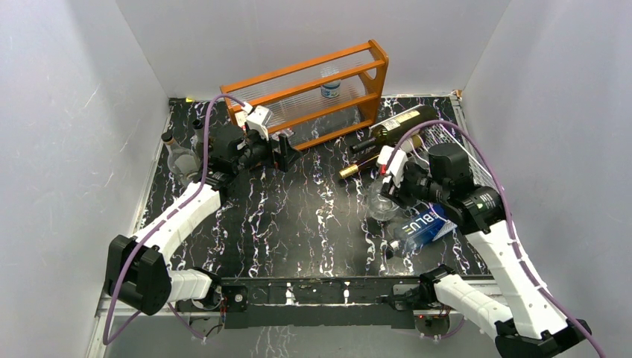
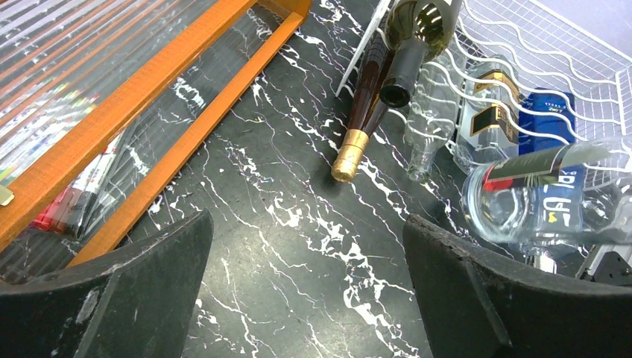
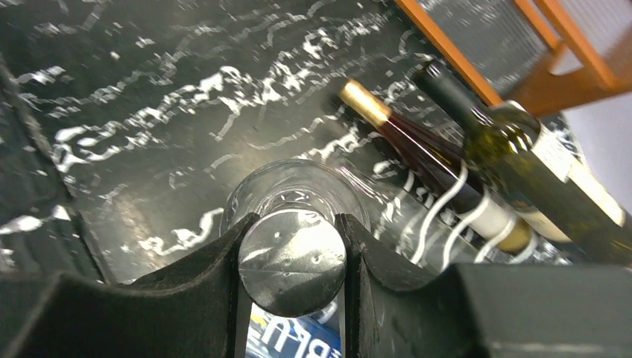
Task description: Take the wine bottle off the wine rack
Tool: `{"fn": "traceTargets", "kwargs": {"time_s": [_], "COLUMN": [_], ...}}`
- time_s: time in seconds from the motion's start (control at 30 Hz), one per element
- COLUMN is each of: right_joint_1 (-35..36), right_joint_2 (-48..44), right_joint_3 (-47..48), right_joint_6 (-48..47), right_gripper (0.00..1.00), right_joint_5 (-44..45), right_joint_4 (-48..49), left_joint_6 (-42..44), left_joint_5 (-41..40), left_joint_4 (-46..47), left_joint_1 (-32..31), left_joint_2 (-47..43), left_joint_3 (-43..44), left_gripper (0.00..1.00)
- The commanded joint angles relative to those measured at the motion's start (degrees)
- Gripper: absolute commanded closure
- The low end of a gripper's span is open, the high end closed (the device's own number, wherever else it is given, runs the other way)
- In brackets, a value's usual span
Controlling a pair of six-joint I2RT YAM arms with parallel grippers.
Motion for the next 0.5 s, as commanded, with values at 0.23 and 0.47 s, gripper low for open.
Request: {"fn": "traceTargets", "kwargs": {"time_s": [0.23,0.47], "right_joint_1": [0.52,13.76], "right_joint_2": [4.31,12.62], "right_joint_3": [-3.74,-7.2], "right_joint_6": [23.71,23.61], "right_gripper": [1.0,1.0], "right_joint_5": [-25.7,-17.1], "right_joint_4": [40.84,47.77], "left_joint_6": [-0.5,0.81], "left_joint_5": [2.37,3.02], "left_joint_4": [0.16,-6.19], "left_joint_1": [-0.83,-2.25], "left_joint_2": [0.68,0.45], "left_joint_3": [3.27,6.16], "left_gripper": [0.02,0.02]}}
